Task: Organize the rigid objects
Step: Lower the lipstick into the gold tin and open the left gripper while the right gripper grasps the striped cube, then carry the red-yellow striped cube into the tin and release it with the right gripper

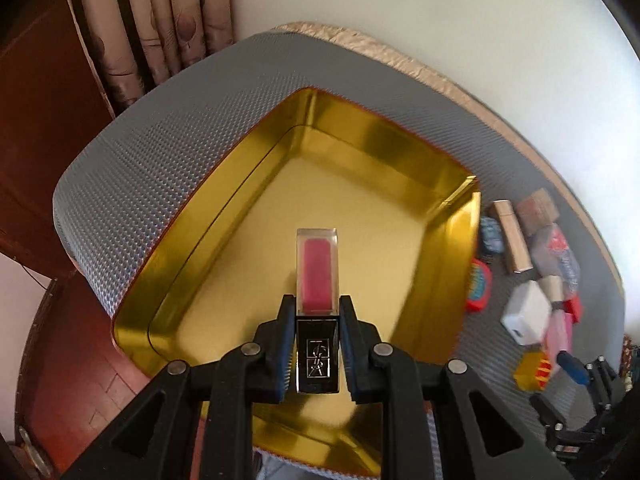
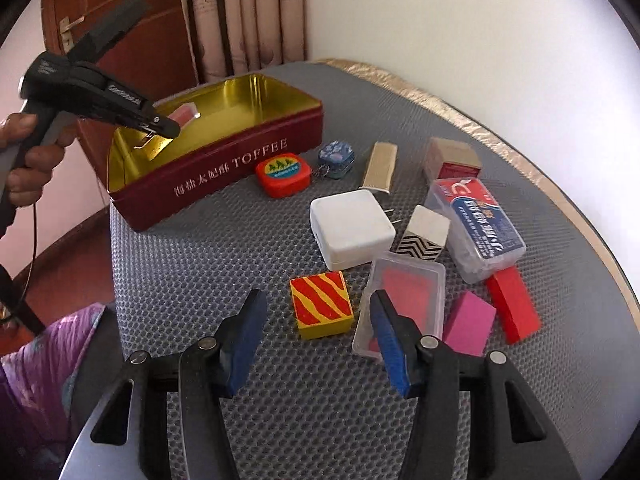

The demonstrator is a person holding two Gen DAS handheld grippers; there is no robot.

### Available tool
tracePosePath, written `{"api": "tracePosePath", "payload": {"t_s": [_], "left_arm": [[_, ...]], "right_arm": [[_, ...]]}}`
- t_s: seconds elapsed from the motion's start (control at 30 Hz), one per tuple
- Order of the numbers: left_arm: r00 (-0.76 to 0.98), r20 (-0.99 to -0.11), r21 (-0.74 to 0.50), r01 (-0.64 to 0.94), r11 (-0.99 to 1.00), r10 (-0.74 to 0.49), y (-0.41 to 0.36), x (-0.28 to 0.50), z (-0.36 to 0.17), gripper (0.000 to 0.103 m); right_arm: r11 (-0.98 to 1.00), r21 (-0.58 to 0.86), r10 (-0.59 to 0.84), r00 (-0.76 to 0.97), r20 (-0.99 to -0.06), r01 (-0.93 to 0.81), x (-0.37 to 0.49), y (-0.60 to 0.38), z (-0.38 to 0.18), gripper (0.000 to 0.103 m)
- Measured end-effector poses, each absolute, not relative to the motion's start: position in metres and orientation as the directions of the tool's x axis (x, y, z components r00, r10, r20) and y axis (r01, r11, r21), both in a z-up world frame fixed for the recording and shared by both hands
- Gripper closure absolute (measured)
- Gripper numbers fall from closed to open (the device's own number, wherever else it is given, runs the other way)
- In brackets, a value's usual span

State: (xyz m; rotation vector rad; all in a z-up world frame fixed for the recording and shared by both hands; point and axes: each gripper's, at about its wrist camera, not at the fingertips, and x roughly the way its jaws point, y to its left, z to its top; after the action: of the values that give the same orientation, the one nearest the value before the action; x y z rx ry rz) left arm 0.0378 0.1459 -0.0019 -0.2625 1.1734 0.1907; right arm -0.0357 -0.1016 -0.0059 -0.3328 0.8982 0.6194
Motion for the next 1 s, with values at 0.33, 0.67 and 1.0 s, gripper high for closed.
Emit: {"api": "tracePosePath", "payload": {"t_s": [0.33,0.67,1.0], "left_arm": [[0.353,-0.931,-0.019,-0.310,0.951,0.097,0.157,0.042,-0.001,0.068],[0.467,-0.884,-0.116,-0.291,0.950,0.035,0.154,-0.017,0.047,0.066],[0.566,-0.801,-0.050,-0.388,0.920,0.196,0.181,-0.083,0.064,0.051]], "right_arm": [[0.720,0.013,0.363,0.360,-0.859,-0.693,-0.017,-0.089,-0.013,0.067],[0.721,-0.026,0.308,0.355,-0.883,-0.692,-0.016,-0.078,-0.024,0.076],[0.691,0.138,0.514,0.348,-0.784,-0.710,0.004,-0.019,0.052,0.076]]}}
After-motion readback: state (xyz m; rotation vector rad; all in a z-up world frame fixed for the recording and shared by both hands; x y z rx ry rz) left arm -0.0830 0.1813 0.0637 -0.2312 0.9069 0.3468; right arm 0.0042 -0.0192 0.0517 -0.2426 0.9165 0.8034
